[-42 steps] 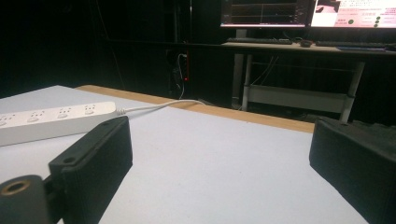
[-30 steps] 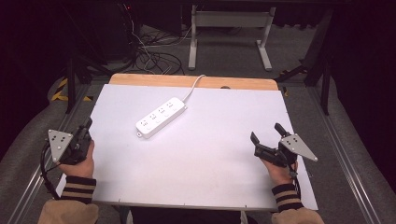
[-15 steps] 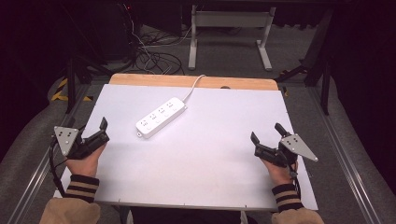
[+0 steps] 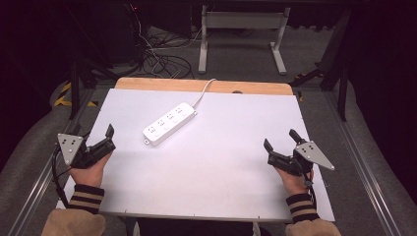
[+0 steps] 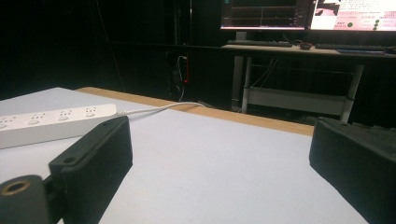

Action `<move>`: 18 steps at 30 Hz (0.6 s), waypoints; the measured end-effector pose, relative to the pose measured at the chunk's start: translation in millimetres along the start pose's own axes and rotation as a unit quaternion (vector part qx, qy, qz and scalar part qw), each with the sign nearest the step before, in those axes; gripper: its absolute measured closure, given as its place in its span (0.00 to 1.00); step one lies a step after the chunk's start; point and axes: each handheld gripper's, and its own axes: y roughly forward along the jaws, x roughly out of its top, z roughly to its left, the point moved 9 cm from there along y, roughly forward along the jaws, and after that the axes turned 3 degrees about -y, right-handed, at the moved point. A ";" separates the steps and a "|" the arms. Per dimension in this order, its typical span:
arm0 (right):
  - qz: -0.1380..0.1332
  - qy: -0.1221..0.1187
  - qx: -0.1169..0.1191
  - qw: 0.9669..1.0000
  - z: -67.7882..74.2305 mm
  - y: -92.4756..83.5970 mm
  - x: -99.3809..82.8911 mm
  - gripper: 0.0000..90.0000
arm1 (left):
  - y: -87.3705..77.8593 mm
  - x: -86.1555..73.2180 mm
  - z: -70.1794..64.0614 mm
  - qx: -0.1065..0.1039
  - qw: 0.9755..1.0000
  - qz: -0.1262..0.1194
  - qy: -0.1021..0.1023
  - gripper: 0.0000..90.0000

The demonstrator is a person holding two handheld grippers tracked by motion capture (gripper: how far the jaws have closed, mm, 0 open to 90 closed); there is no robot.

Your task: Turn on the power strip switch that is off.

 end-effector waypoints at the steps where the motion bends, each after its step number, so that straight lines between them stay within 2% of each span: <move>1: 0.000 0.000 0.000 1.000 0.0 0.0 0.0 0.07 | 0.0 0.1 -0.2 -0.001 1.000 0.000 -0.001 0.02; 18: -0.001 0.001 -0.002 1.000 0.1 -0.5 0.4 0.07 | 1.0 -0.9 -1.7 -0.006 1.000 0.003 -0.001 0.03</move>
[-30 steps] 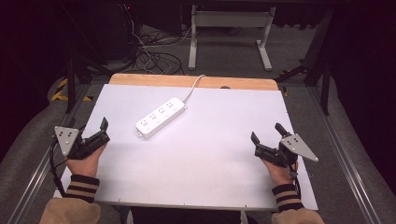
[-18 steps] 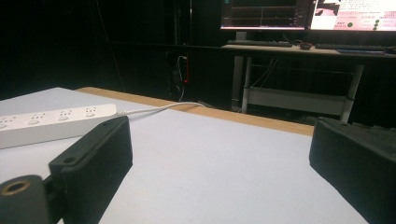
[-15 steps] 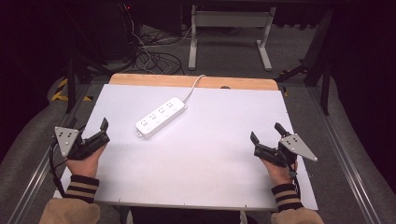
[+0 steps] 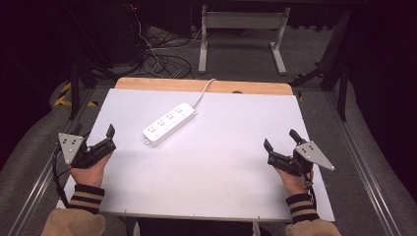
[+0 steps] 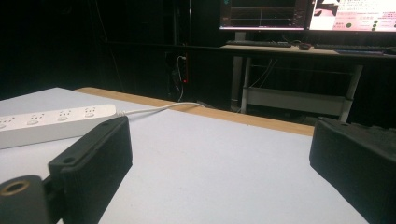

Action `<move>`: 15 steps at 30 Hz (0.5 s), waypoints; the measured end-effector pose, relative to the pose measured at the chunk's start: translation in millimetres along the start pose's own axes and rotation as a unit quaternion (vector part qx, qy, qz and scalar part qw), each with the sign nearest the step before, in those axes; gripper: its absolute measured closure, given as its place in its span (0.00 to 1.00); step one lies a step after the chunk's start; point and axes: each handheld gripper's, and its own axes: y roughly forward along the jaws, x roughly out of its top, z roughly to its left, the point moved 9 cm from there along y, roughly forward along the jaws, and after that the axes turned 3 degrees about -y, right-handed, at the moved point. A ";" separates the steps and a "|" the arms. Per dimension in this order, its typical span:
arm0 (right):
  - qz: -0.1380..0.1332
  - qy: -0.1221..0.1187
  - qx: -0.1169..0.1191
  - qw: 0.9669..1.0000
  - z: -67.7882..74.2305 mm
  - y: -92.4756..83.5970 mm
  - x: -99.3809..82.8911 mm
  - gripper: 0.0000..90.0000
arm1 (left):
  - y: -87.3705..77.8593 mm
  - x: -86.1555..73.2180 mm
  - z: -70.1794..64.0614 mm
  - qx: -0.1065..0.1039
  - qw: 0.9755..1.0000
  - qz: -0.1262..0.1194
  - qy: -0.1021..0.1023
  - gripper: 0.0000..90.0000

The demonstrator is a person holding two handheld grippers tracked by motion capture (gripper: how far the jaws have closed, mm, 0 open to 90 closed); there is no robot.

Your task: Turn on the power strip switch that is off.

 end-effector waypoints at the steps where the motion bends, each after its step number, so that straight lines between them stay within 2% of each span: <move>1: 0.000 0.000 -0.001 1.000 -0.1 -0.4 0.0 0.07 | 0.0 0.1 -0.1 0.000 1.000 -0.001 0.000 0.03; 15: -0.002 -0.001 -0.006 1.000 0.0 -7.4 1.6 0.07 | 3.0 -1.0 -6.6 -0.014 1.000 0.003 -0.002 0.03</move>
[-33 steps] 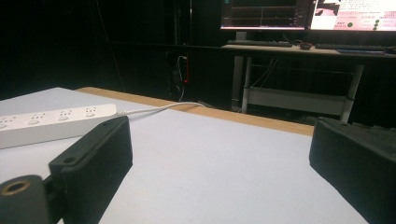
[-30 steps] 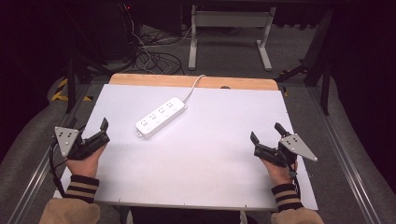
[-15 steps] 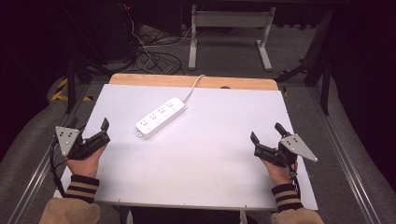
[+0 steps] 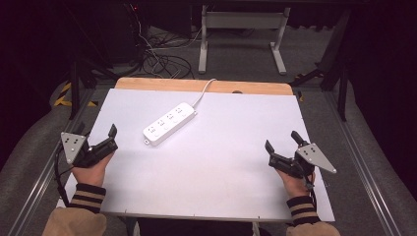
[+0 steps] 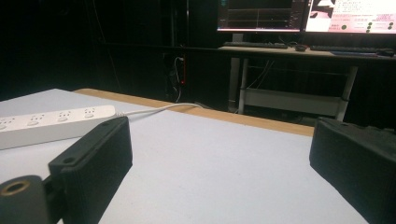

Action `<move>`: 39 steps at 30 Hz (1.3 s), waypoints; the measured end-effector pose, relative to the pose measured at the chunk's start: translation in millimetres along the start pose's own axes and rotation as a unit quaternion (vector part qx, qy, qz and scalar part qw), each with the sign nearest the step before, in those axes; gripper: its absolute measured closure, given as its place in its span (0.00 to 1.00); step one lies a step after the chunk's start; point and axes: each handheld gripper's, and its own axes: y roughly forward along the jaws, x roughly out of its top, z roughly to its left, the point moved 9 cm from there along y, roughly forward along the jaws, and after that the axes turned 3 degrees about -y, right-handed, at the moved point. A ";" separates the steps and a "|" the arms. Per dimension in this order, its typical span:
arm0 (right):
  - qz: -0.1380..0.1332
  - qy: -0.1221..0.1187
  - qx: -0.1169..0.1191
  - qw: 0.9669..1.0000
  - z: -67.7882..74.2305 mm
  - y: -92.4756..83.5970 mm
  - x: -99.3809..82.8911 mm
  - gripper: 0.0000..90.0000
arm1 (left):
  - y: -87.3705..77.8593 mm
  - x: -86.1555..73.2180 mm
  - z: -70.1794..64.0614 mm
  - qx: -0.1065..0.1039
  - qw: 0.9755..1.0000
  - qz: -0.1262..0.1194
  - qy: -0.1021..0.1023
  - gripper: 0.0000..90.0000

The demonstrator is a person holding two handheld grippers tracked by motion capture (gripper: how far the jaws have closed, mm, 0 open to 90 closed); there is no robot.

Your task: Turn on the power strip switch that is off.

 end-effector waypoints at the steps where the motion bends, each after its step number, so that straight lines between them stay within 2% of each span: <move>1: 0.000 0.001 -0.001 1.000 -0.6 -0.4 0.0 0.07 | 0.1 -0.3 -1.3 -0.002 1.000 0.000 0.000 0.03; 39: -0.004 -0.004 -0.002 1.000 4.9 -3.8 1.8 0.08 | -6.0 -1.3 -3.1 -0.004 1.000 0.001 0.006 0.03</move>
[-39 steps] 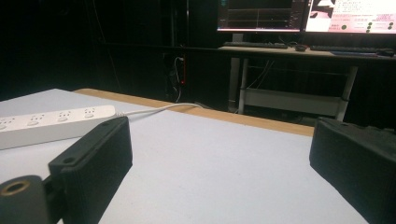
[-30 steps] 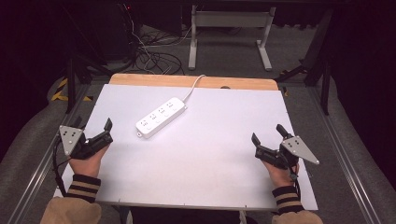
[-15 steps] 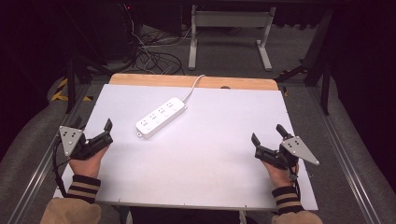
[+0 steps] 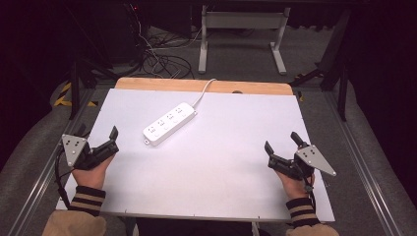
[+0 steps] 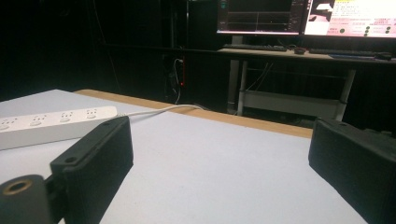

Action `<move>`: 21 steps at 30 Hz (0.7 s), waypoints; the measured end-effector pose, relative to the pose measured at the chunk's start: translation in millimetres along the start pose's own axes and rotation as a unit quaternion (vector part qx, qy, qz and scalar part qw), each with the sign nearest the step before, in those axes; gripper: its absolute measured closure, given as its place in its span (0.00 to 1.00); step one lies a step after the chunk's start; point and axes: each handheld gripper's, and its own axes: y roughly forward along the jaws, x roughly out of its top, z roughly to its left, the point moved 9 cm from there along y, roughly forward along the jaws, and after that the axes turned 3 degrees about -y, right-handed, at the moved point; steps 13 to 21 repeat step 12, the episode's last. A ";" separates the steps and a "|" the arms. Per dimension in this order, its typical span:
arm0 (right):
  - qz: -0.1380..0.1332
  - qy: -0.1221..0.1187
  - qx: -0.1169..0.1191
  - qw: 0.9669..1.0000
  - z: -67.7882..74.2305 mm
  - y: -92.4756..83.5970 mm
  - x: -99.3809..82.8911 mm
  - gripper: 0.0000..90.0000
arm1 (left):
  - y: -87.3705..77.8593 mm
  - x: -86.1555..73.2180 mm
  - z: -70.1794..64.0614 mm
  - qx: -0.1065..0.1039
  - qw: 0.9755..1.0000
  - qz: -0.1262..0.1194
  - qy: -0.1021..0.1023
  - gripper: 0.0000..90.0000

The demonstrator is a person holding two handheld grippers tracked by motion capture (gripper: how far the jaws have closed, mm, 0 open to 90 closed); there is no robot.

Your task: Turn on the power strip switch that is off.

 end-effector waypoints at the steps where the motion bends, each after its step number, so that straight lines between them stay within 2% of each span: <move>1: 0.001 0.000 0.000 1.000 0.2 -0.2 -0.3 0.08 | -0.2 -0.3 -0.4 0.000 1.000 0.000 -0.001 0.03; 9: -0.004 -0.001 -0.005 1.000 0.4 -4.1 0.8 0.08 | -4.1 0.4 -0.7 -0.005 1.000 -0.006 -0.008 0.03; 21: -0.007 -0.001 -0.003 1.000 -0.6 -2.0 1.0 0.08 | -3.4 0.6 -0.8 -0.007 1.000 -0.008 -0.007 0.03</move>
